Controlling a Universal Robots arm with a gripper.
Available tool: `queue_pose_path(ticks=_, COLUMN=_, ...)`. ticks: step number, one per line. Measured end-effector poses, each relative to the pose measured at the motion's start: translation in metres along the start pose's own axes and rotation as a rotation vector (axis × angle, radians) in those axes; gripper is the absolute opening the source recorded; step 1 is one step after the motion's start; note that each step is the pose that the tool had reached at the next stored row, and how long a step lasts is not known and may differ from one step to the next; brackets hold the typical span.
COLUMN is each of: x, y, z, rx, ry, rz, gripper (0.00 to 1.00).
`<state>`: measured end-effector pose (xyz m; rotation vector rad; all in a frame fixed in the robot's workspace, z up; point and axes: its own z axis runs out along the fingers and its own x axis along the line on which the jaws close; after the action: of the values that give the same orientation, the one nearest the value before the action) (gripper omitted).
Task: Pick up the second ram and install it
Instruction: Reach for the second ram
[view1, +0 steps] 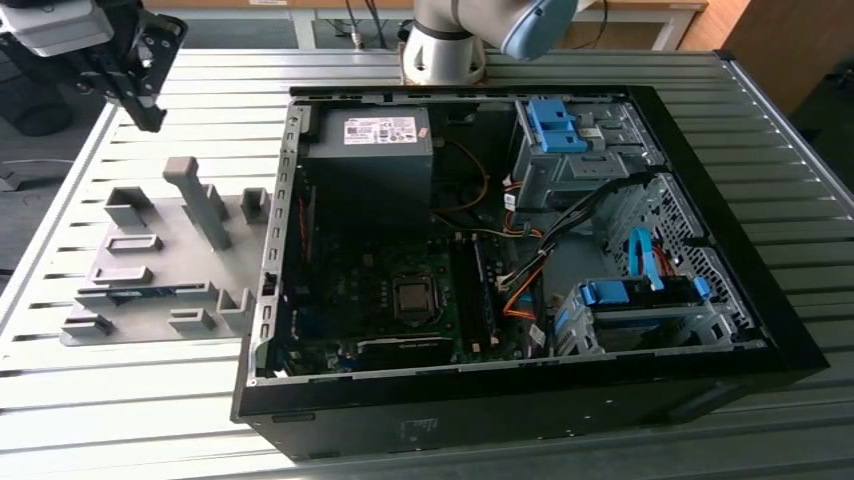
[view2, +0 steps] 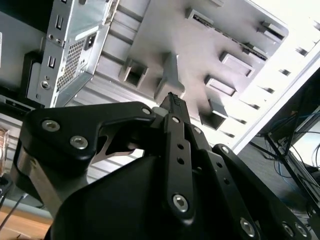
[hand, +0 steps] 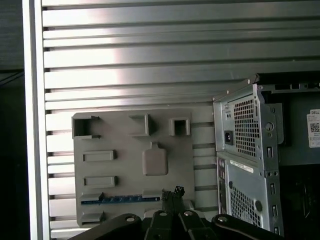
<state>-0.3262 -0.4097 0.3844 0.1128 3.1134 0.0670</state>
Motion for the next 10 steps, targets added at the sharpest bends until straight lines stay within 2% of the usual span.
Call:
queue_pose_path(ticks=8, x=0.0018, y=-0.0001, z=-0.0001, rx=0.0000, ry=0.0000, rz=0.000, gripper=0.11)
queue_pose_path(ticks=10, x=0.0097, y=-0.0007, z=-0.0002, rx=0.0000, ry=-0.0001, rz=0.000, gripper=0.11)
